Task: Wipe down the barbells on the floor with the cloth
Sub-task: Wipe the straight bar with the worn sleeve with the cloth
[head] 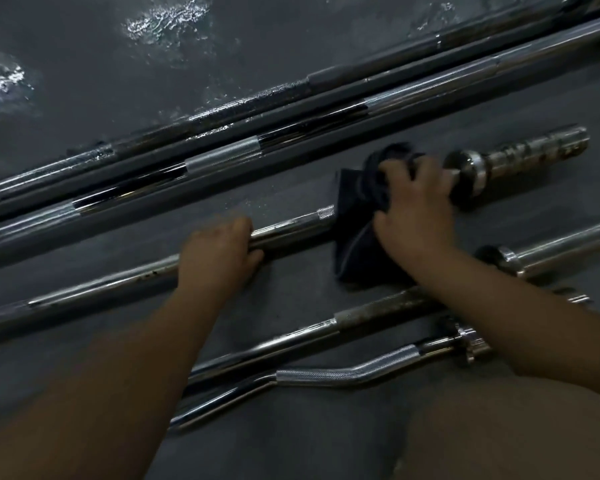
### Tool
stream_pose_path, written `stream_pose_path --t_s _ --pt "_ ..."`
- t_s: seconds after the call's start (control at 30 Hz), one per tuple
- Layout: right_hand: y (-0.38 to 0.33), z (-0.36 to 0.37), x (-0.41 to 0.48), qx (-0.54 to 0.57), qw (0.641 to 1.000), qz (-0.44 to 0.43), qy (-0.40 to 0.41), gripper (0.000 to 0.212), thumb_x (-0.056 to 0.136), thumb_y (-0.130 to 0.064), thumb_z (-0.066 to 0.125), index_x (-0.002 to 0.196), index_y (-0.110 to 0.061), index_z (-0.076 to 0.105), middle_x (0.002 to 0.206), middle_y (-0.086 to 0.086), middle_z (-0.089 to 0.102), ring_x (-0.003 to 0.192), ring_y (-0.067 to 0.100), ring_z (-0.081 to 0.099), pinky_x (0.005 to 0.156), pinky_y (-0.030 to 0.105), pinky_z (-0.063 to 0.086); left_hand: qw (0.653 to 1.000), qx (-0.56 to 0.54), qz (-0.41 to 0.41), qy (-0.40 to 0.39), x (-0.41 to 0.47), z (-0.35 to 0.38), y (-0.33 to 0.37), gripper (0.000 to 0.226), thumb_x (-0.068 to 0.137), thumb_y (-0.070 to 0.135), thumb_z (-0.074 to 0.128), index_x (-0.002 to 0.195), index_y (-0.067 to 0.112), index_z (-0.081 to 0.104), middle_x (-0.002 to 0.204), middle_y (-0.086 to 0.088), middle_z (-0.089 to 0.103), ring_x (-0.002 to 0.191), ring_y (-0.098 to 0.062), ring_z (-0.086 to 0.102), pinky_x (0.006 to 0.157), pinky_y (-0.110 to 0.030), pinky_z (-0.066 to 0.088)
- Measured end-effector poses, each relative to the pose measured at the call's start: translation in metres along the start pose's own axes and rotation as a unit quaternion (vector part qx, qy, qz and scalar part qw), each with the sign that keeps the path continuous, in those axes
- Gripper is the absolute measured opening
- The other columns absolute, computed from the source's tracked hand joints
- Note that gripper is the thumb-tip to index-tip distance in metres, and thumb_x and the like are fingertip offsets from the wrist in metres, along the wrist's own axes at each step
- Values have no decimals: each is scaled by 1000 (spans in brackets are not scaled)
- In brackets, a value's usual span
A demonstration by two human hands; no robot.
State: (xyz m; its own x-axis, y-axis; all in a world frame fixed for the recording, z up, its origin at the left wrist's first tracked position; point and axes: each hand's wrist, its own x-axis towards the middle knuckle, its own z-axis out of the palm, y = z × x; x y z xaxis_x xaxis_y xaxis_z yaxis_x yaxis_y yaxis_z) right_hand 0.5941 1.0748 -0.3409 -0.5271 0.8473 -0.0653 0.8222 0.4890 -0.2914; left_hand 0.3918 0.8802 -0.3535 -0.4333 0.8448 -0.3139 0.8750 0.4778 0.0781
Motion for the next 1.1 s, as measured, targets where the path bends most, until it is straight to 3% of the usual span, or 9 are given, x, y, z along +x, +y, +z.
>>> stream_pose_path --t_s 0.13,0.23,0.33,0.43,0.53,0.67,0.77,0.97,1.1 --pt "-19 -12 24 -16 974 -166 -155 61 78 -17 68 135 -23 47 126 18 40 116 40 42 94 47 46 973 -74 -6 -220 36 -18 -10 34 84 52 60 101 22 59 106 -7 66 95 -28 61 74 -32 47" --pt "0 -32 57 -55 952 -181 -239 66 82 -22 69 141 -24 41 126 16 39 117 38 47 97 44 46 989 -62 24 -130 26 -17 -14 33 83 55 59 96 24 53 95 -5 66 87 -29 62 67 -32 46" --pt "15 -30 49 -79 970 -124 -194 67 83 -29 69 143 -24 38 127 18 39 116 40 48 95 49 48 993 -63 87 -38 11 -11 -15 34 84 56 57 91 25 44 90 0 61 83 -27 61 65 -33 47" --pt "-12 0 15 -12 999 45 -23 59 81 -24 64 137 -24 47 134 18 41 124 40 40 97 49 46 992 -42 95 -78 23 -5 -20 34 86 55 57 87 25 41 95 -4 64 87 -29 62 63 -33 42" --pt "-85 36 -18 70 972 190 122 47 72 -14 65 118 -25 60 135 13 45 121 39 39 97 42 44 984 -44 101 -142 35 -3 -21 30 87 53 59 89 25 51 99 -5 66 93 -28 63 64 -30 39" --pt "-150 58 -54 127 990 36 45 49 68 -13 69 114 -25 66 125 9 51 111 35 42 80 43 54 929 -233 139 -251 45 -12 -27 17 89 39 67 96 24 64 100 -4 70 98 -22 65 68 -28 43" --pt "-129 40 -52 86 996 -15 -13 54 75 -10 67 127 -24 62 133 14 48 118 39 44 89 45 52 931 -202 229 -200 28 -14 -54 46 89 30 66 131 22 48 122 -5 64 107 -25 62 82 -30 47" --pt "-147 63 -47 38 976 188 106 53 76 -5 58 124 -25 61 135 15 45 118 38 42 87 40 47 969 -94 198 -114 3 2 -99 34 88 52 60 102 23 51 96 -12 68 86 -35 66 66 -37 49" --pt "-215 80 -86 75 997 -23 -13 54 69 -9 65 121 -22 66 131 19 51 113 43 47 92 43 47 925 -230 209 -219 18 -3 -100 47 79 45 59 113 13 64 107 -17 69 97 -32 66 80 -39 53"
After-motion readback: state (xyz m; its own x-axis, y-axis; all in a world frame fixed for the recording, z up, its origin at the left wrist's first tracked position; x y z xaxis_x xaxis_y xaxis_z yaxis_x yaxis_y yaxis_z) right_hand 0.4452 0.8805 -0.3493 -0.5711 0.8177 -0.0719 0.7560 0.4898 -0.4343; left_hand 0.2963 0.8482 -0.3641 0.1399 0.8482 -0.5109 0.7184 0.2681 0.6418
